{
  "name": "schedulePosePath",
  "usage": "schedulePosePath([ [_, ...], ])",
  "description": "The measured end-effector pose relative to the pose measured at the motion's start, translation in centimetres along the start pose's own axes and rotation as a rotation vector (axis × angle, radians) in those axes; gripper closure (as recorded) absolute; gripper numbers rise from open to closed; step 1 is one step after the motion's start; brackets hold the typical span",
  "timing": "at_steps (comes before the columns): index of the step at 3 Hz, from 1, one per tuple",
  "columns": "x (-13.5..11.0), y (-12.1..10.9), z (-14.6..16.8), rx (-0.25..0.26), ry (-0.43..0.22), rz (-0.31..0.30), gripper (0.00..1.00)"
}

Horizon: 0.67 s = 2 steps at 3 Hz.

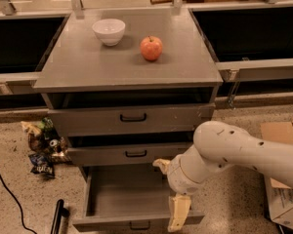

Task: Close bottom drawer

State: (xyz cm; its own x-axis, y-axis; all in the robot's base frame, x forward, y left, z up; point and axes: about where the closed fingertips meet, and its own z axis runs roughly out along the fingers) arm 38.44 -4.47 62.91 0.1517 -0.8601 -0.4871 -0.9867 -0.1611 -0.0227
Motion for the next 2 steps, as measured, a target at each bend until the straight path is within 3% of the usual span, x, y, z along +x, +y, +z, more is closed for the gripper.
schedulePosePath([
  [1, 0.0, 0.0, 0.1, -0.001, 0.001, 0.0, 0.0],
  [2, 3.5, 0.1, 3.5, -0.035, 0.042, 0.016, 0.0],
])
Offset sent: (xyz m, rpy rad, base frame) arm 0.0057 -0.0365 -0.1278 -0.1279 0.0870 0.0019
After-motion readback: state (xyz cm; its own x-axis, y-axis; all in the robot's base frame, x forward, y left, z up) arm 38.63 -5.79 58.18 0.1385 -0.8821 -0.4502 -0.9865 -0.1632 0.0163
